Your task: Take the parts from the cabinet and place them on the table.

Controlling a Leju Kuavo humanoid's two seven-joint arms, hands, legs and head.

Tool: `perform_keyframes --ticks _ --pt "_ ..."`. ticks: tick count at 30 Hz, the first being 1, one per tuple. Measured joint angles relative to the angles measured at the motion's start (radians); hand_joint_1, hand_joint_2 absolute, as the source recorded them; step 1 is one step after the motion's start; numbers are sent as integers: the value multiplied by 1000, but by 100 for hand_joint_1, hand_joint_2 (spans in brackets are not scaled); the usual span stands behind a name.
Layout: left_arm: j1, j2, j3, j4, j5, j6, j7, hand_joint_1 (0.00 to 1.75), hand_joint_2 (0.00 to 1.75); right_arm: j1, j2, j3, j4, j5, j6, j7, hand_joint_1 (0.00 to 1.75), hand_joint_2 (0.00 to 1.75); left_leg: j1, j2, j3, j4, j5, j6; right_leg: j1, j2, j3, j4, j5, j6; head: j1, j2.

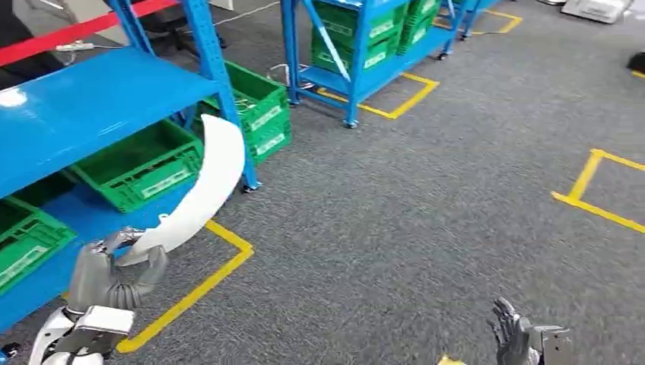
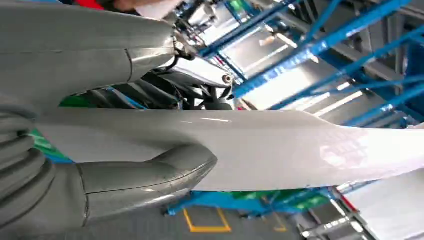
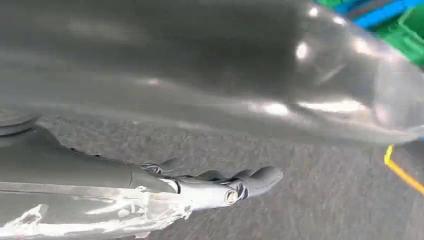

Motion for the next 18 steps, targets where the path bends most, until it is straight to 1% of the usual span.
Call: perform_keyframes --ticks 1,2,3,4,5,6,7,8,9,10,11,12,13,14,15,16,17,18 --pt "0 0 0 1 0 -2 0 175 175 1 1 -2 0 2 0 0 0 0 -1 6 -6 0 4 0 0 0 5 7 11 1 -1 0" --pt "-1 -2 0 2 -1 -5 0 175 175 7 5 -9 0 4 0 0 0 0 -4 37 -39 0 29 -5 -2 -11 115 -91 98 -1 -1 0" --pt "-9 -6 0 3 5 -13 0 175 175 1 11 -21 -13 16 -3 1 0 0 -6 87 -53 2 69 -24 16 -65 296 -369 57 -23 3 0" --pt "-11 -6 0 3 7 -17 0 175 175 5 11 -21 -12 18 -5 3 0 0 -1 95 -56 2 76 -28 20 -55 286 -365 61 -31 5 0" --pt "-9 -6 -1 5 8 -21 0 175 175 12 12 -21 -12 20 -8 4 0 0 -1 101 -62 4 80 -35 19 -46 276 -371 75 -48 6 0" --pt "-7 -5 -1 5 10 -23 0 175 175 17 15 -21 -13 22 -11 3 0 0 4 51 -72 19 41 -46 15 -38 263 -370 89 -56 5 0" --pt "-3 -5 -2 5 11 -24 -3 175 175 18 16 -21 -13 22 -15 5 0 0 4 6 -87 67 -26 -49 13 -28 254 -369 102 -64 3 0" --pt "-2 -4 -1 5 10 -24 -6 175 175 16 16 -21 -14 22 -18 5 0 0 4 -14 -106 142 -92 -52 12 -17 235 -366 117 -70 2 0" --pt "-2 -2 -1 6 9 -28 -6 175 175 16 17 -21 -15 23 -21 5 0 0 4 -26 -125 220 -138 -52 12 -3 216 -363 131 -71 2 0" --pt "-2 -2 -1 7 6 -30 -7 175 175 17 19 -21 -15 23 -27 4 0 0 3 -33 -138 284 -158 -52 13 10 197 -361 140 -70 2 0" --pt "-2 -2 -1 8 5 -35 -8 175 175 20 19 -21 -15 24 -33 4 0 0 3 -36 -134 311 -144 -51 13 24 176 -357 153 -69 2 0" --pt "-2 -2 -1 10 5 -40 -8 175 175 23 19 -21 -16 26 -39 4 0 0 4 -36 -113 299 -109 -50 12 35 158 -353 163 -68 3 0" --pt "-2 -2 -1 11 5 -45 -11 175 175 25 19 -21 -16 27 -43 3 0 0 5 -38 -77 255 -59 -49 10 48 136 -348 176 -66 3 0" --pt "-3 -2 -1 11 5 -48 -12 175 175 27 20 -21 -16 28 -45 2 0 0 7 -48 -30 191 -30 -49 7 62 118 -342 187 -61 3 0" --pt "-3 -3 -1 11 6 -49 -15 175 175 29 21 -21 -18 28 -47 0 0 0 12 -83 28 112 -35 -50 6 74 103 -333 196 -54 2 0" --pt "-5 -3 -2 12 7 -51 -17 175 175 33 21 -22 -23 29 -50 -1 0 0 16 -132 83 28 -78 -49 11 85 87 -322 202 -48 1 0" --pt "-4 -3 -1 14 15 -58 -21 175 175 33 22 -22 -27 33 -54 -4 0 0 16 -127 84 16 -91 -41 11 96 83 -317 210 -44 6 0" --pt "-6 -4 -1 14 21 -67 -21 175 175 33 22 -22 -28 38 -57 -6 0 0 14 -114 82 15 -92 -38 10 106 80 -317 218 -39 3 0"
